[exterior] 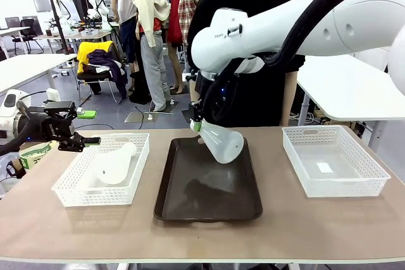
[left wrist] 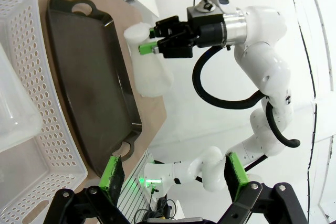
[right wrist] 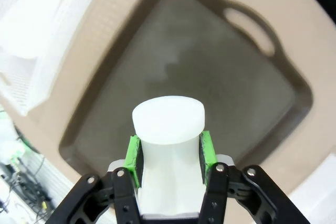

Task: Prepare the laboratory tools.
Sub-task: Place the picked Big flask upright in the Handle tray as instructed by the person.

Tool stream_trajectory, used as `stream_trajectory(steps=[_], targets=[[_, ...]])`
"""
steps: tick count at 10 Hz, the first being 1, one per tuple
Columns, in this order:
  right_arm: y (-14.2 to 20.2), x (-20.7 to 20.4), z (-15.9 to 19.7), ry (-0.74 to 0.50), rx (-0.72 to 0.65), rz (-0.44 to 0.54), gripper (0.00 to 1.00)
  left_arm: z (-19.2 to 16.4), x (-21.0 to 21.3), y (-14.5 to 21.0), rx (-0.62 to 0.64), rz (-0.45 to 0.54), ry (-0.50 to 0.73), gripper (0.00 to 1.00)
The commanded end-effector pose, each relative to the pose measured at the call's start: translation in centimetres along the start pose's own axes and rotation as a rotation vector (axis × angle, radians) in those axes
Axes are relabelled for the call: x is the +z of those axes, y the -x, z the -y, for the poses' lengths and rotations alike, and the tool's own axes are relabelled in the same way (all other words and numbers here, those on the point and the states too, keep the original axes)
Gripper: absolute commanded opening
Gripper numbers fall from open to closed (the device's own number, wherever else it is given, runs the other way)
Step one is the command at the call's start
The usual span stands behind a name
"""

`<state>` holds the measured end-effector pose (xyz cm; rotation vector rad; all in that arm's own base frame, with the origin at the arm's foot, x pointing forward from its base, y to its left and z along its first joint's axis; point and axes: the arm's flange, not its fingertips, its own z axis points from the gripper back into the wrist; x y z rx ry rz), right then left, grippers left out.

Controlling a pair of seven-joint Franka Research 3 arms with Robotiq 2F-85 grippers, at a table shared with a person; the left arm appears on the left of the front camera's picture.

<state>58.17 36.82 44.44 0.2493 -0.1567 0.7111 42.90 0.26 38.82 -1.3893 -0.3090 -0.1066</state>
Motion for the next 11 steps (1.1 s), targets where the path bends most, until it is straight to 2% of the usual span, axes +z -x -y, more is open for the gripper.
stream_trajectory(steps=[1,2,3,4,6,8,9,10,11], targets=[[2.3,0.1,1.0,-0.212,0.146,0.167,0.0,0.2,0.1,0.0,-0.003,0.007,0.011,1.0],[2.3,-0.1,1.1,-0.263,0.205,0.209,0.0,0.2,0.1,0.0,-0.003,0.007,0.011,1.0],[2.2,-0.1,1.4,-0.329,0.32,0.327,0.0,0.2,0.1,0.0,-0.003,0.007,0.011,1.0],[2.4,-0.1,1.7,-0.285,0.319,0.44,0.0,0.2,0.1,0.0,-0.003,0.007,0.011,1.0],[2.8,0.0,1.5,-0.264,0.338,0.584,0.0,0.2,0.1,0.0,-0.003,0.007,0.011,1.0],[2.7,-0.1,1.5,-0.206,0.322,0.617,0.0,0.2,0.1,0.0,-0.003,0.007,0.011,1.0],[2.7,0.0,1.5,-0.224,0.333,0.631,0.0,0.2,0.1,0.0,-0.003,0.007,0.011,1.0],[0.5,0.1,1.7,-0.216,0.313,0.58,0.0,0.2,0.1,0.0,-0.003,0.007,0.011,1.0],[0.5,0.1,1.7,-0.216,0.313,0.58,0.0,0.2,0.1,0.0,-0.003,0.007,0.011,1.0]])
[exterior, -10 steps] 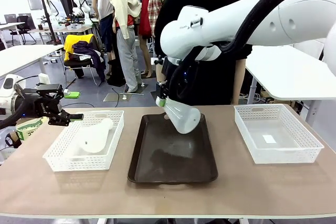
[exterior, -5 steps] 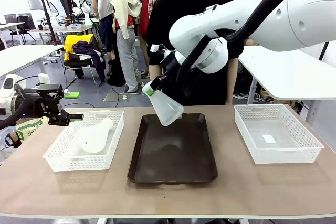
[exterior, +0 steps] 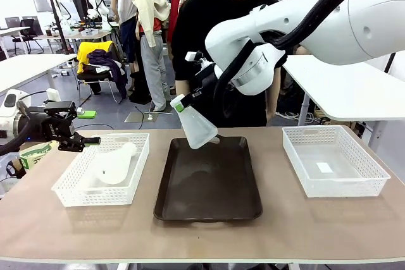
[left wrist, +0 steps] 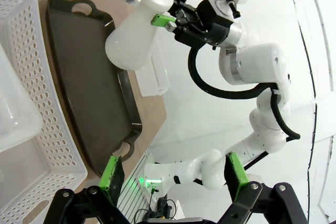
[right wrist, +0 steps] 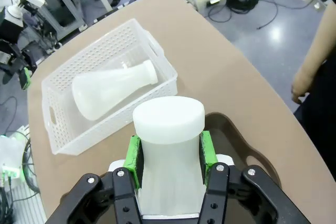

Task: Prepare the laboratory tools.
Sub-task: Place the picked Big flask upright in the Handle tray as instructed by the person.

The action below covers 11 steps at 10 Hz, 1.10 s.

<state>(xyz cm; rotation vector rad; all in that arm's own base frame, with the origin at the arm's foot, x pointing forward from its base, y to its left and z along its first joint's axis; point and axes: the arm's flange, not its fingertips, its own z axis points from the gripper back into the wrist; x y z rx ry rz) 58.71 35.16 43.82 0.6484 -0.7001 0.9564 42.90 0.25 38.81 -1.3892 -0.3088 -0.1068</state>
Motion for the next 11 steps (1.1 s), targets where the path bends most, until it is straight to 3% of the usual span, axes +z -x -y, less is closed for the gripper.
stream_trajectory(steps=[1,3,8,10,11], targets=[[-0.3,0.1,0.1,-0.002,-0.007,-0.013,0.0,0.2,0.1,0.0,-0.003,0.007,0.011,1.0],[0.0,-0.1,0.0,0.0,0.001,-0.003,0.0,0.2,0.1,0.0,-0.003,0.007,0.011,1.0],[4.5,1.7,1.9,-0.275,0.243,0.336,0.0,0.2,0.1,0.0,-0.003,0.007,0.011,1.0],[5.9,1.8,3.2,-0.299,0.291,0.507,0.0,0.2,0.1,0.0,-0.003,0.007,0.011,1.0],[6.7,1.4,3.8,-0.294,0.278,0.528,0.0,0.2,0.1,0.0,-0.003,0.007,0.011,1.0]])
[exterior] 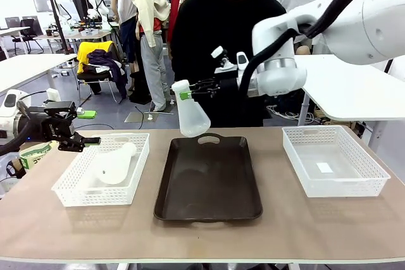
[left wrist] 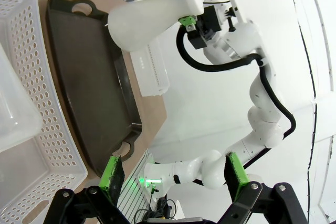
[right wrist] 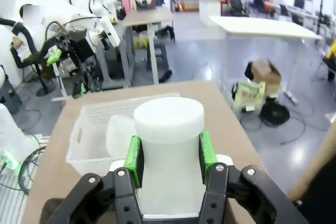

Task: Prepare the laboratory tools.
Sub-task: Place the picked Big flask upright in the Handle tray as instructed by the person.

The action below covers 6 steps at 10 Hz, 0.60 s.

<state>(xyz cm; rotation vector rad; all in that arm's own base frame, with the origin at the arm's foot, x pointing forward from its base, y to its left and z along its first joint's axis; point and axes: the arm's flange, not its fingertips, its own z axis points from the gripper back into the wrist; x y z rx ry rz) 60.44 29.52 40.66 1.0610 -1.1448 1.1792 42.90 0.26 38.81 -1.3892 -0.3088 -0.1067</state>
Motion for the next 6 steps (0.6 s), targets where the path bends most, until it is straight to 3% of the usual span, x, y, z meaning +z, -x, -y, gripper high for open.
stream_trajectory(steps=[1,6], targets=[[3.1,0.1,-1.2,-0.018,-0.037,0.033,0.0,0.2,0.1,0.0,-0.003,0.007,0.011,1.0],[7.5,-1.2,0.2,-0.03,-0.133,0.037,0.0,0.2,0.1,0.0,-0.003,0.007,0.011,1.0]])
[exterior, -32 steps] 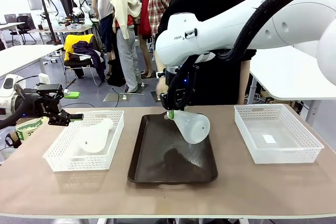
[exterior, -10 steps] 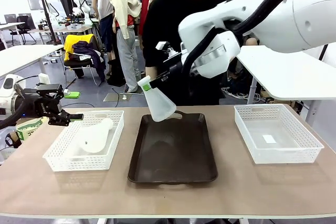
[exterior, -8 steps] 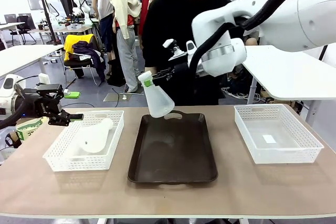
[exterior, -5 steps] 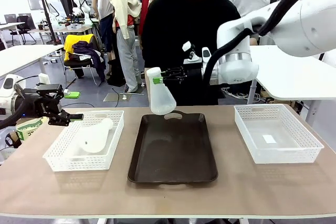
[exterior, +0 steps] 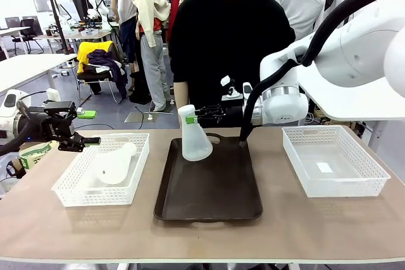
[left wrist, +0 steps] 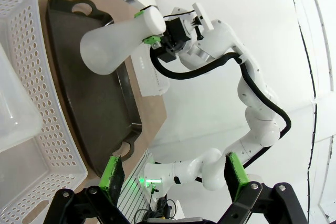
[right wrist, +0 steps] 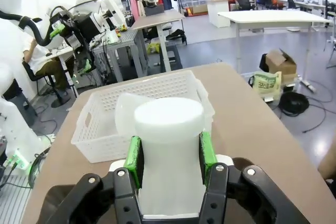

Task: Prepare the laboratory tools.
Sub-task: Place the picked Big flask upright in the Handle tray as instructed by the person.

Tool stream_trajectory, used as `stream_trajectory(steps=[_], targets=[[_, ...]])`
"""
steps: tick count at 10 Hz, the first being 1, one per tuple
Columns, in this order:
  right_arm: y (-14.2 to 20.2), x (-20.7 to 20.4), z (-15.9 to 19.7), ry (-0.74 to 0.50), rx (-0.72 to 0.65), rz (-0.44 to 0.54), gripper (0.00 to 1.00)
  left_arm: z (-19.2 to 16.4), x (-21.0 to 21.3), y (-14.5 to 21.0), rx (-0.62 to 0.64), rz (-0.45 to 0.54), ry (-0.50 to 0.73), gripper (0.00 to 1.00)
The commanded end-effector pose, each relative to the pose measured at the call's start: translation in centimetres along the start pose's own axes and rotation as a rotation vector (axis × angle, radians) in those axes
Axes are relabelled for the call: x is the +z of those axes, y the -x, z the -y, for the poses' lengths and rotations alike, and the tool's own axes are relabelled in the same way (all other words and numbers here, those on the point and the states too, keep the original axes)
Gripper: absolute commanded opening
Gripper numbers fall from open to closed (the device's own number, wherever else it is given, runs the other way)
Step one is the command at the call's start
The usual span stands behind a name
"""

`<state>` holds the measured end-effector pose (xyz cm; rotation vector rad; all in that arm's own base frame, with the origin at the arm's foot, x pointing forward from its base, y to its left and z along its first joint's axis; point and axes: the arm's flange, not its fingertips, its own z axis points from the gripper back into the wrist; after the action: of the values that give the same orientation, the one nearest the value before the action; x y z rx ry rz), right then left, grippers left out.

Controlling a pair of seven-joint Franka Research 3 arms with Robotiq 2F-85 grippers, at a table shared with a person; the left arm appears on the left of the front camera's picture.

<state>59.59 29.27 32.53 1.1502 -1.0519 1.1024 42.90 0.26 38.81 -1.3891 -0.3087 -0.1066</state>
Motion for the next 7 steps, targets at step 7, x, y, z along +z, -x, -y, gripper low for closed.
stream_trajectory(steps=[7], targets=[[1.0,-1.2,1.8,0.013,-0.015,0.031,0.0,0.2,0.1,0.0,-0.003,0.007,0.011,1.0]])
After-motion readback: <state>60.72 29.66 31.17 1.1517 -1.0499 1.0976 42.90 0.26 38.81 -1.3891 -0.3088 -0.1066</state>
